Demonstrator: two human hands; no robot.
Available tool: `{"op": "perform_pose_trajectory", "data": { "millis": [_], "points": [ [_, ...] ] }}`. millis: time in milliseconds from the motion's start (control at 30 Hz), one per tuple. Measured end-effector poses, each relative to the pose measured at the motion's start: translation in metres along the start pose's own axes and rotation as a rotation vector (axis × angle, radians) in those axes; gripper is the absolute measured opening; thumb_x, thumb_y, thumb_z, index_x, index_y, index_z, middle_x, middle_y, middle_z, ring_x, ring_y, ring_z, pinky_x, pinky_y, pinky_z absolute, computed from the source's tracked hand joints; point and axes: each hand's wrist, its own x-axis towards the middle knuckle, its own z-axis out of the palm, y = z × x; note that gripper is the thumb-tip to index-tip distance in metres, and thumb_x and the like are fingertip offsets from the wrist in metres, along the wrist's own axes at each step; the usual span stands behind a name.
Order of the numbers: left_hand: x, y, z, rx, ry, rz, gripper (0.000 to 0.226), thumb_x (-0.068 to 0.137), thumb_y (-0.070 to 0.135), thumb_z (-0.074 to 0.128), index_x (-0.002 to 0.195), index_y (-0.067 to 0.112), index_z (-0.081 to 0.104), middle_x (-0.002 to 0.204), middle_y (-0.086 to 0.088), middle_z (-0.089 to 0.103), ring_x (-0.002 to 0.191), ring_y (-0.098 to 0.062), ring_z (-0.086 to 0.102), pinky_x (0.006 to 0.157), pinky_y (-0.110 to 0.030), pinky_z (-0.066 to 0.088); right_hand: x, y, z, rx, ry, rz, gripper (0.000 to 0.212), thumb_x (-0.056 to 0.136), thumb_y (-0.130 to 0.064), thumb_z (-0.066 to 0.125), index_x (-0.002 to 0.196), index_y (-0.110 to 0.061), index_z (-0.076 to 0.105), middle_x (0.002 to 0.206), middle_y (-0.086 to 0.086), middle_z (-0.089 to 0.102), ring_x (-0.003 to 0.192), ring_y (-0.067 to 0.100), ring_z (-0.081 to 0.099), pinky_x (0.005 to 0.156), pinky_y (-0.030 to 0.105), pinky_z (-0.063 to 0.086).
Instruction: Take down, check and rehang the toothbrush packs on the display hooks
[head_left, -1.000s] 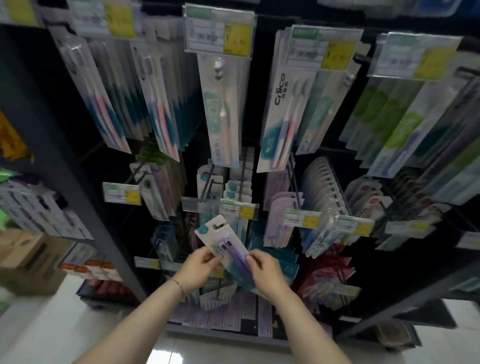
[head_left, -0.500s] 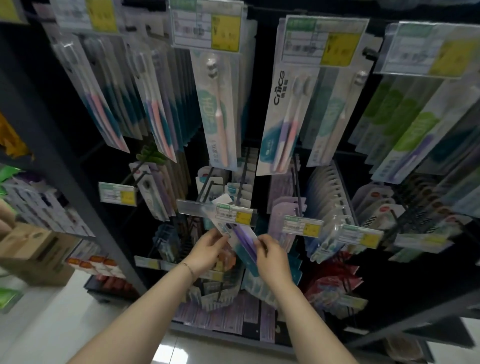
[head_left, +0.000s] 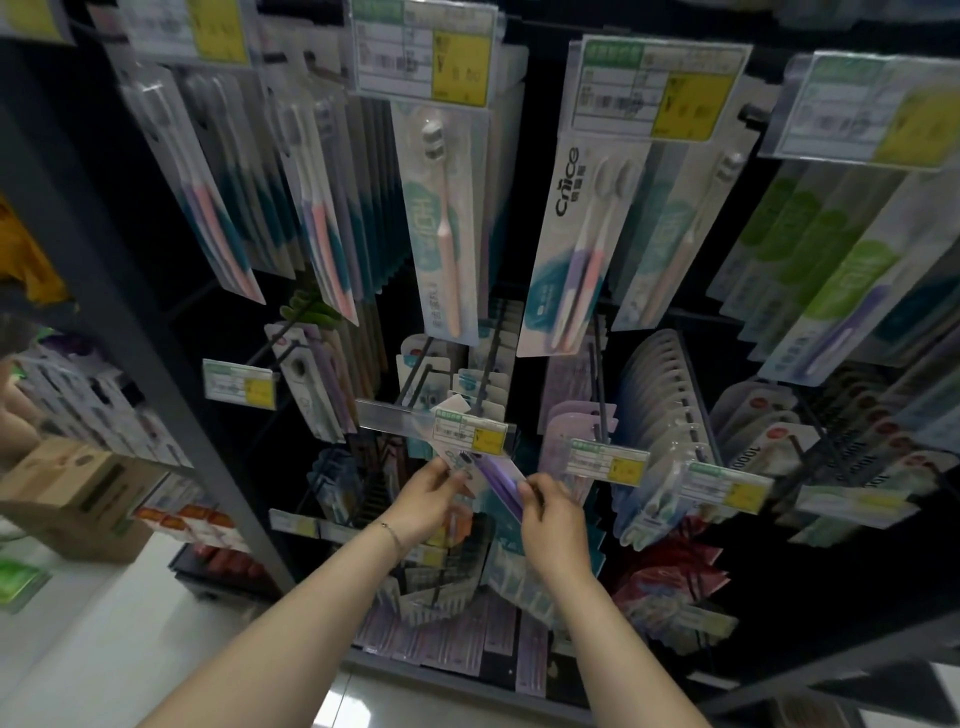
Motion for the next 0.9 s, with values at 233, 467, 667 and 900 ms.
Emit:
{"op": "perform_pose_trajectory", "data": {
  "millis": [233,467,667,900],
  "points": [
    [0.006,0.003,0.011,-0.001,-0.048,-0.047,0.013,0.103,0.024,0.040,0.105,0.026,0.053,0.100,-0.003,0.064,0.072,-0.015,0.066,0.051,-0.021,0.044,-0.002,0.010,-0.001,0.008,0.085,0.019,0.021,0.100,-0.025,0.048,0.093,-0.010,0.060,0.087,0.006,0.058,0.079,0.021,0.052,0.063,0.028,0.029],
    [0.021,-0.004,0.015,-0.057,0.006,-0.072,0.013,0.101,0.028,0.046,0.105,0.019,0.054,0.096,-0.010,0.065,0.070,-0.024,0.065,0.071,-0.052,0.052,0.006,0.013,-0.004,0.030,0.035,0.016,0.020,0.100,-0.024,0.049,0.084,-0.015,0.056,0.076,0.002,0.053,0.074,0.018,0.050,0.056,0.024,0.027],
    [0.020,-0.012,0.008,-0.047,0.168,0.037,0.015,0.100,0.017,0.049,0.109,0.008,0.056,0.088,-0.009,0.064,0.061,-0.021,0.062,0.059,-0.036,0.052,0.010,0.005,0.010,0.103,-0.157,0.059,0.023,0.100,-0.016,0.046,0.080,-0.020,0.056,0.076,0.001,0.057,0.079,0.019,0.055,0.058,0.020,0.033],
    [0.021,-0.013,-0.013,0.038,0.157,0.090,0.016,0.102,0.013,0.042,0.108,0.021,0.054,0.097,-0.002,0.065,0.069,-0.006,0.062,0.060,-0.018,0.050,0.014,-0.021,0.011,0.047,-0.083,-0.054,0.060,0.092,0.007,0.036,0.148,-0.015,0.032,0.145,0.000,0.038,0.130,0.015,0.039,0.097,0.013,0.027]
  ]
}}
